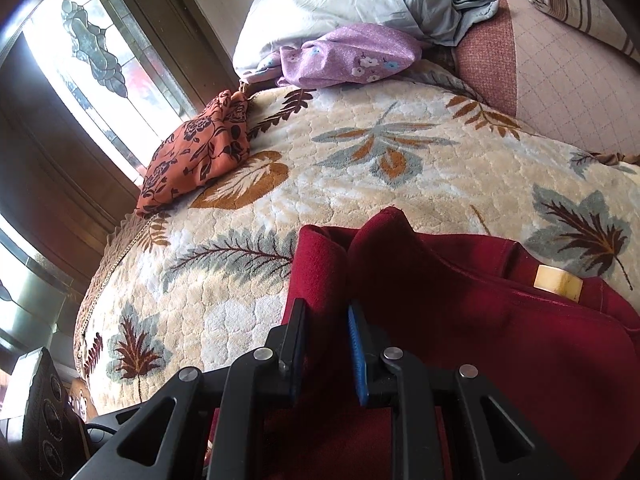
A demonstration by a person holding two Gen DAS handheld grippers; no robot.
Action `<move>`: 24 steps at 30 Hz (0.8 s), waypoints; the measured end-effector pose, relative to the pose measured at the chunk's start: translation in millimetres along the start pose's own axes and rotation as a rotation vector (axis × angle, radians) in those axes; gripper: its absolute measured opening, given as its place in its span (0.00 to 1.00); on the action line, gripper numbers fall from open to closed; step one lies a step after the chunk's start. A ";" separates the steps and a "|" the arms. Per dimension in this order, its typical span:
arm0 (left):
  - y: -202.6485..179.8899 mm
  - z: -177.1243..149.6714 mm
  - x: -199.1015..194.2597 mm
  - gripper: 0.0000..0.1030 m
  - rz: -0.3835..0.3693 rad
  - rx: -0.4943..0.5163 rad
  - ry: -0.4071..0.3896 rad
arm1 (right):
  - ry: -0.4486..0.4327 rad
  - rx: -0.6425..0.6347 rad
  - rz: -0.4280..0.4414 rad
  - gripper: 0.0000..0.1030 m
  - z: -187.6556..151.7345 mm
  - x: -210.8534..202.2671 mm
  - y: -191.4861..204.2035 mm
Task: Fold small clothes
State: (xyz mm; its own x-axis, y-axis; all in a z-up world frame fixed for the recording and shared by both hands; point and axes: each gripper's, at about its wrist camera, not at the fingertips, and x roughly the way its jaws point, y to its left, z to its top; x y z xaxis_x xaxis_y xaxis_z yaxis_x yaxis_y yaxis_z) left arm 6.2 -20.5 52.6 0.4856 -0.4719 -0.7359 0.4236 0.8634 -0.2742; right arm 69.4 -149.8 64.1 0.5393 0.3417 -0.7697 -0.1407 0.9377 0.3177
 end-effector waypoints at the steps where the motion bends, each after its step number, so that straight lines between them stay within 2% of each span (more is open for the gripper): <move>1: -1.1 0.0 -2.9 0.28 -0.005 0.005 -0.008 | 0.002 0.008 0.006 0.18 1.0 -0.6 -0.9; 2: -1.7 -0.1 -5.5 0.28 -0.011 0.007 -0.014 | 0.006 0.017 0.015 0.18 2.0 -1.4 -2.0; 3: -2.4 -0.1 -7.5 0.28 -0.020 0.008 -0.019 | 0.012 0.025 0.021 0.25 3.3 -2.0 -2.5; 4: -2.7 0.9 -9.1 0.28 -0.028 0.010 -0.023 | 0.020 0.027 0.019 0.47 4.7 -2.3 -1.8; 5: -3.5 0.7 -10.8 0.28 -0.032 0.014 -0.028 | 0.027 0.025 0.007 0.61 6.1 -2.1 -0.3; 6: -4.7 0.8 -12.3 0.28 -0.033 0.019 -0.032 | 0.029 0.022 -0.012 0.83 7.2 -2.2 1.3; 7: -5.5 0.9 -13.8 0.27 -0.035 0.022 -0.034 | 0.025 0.017 -0.029 0.85 8.0 -2.7 3.3; 10: -5.5 0.6 -14.9 0.27 -0.040 0.020 -0.035 | 0.035 -0.001 -0.056 0.85 13.0 0.7 8.1; 15: -6.8 0.2 -14.1 0.27 -0.029 0.028 -0.029 | 0.118 0.026 -0.083 0.85 13.8 23.8 2.4; 16: -7.1 0.0 -13.0 0.27 -0.020 0.034 -0.026 | 0.135 0.025 -0.079 0.82 11.9 28.9 1.6; 17: -7.7 -1.0 -12.1 0.27 -0.012 0.038 -0.022 | 0.144 0.018 -0.080 0.76 9.6 32.2 1.6; 18: -7.9 -1.7 -10.9 0.27 -0.009 0.038 -0.017 | 0.141 0.010 -0.085 0.59 8.2 33.2 1.8; 19: -7.7 -2.2 -9.7 0.27 -0.009 0.035 -0.010 | 0.131 0.003 -0.086 0.45 6.9 32.8 1.6; 21: -7.1 -2.9 -8.2 0.27 -0.003 0.027 -0.004 | 0.104 0.008 -0.073 0.31 6.0 28.0 1.5; 24: -8.1 -3.5 -6.0 0.28 0.019 0.036 0.005 | 0.069 -0.017 -0.073 0.27 6.1 18.5 5.2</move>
State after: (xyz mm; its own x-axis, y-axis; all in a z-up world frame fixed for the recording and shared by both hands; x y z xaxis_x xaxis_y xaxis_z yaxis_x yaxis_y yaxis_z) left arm -2.8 -24.0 57.1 0.4903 -0.4541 -0.7438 0.4414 0.8653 -0.2373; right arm 83.8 -138.9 54.8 0.4902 0.2750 -0.8271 -0.1173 0.9611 0.2500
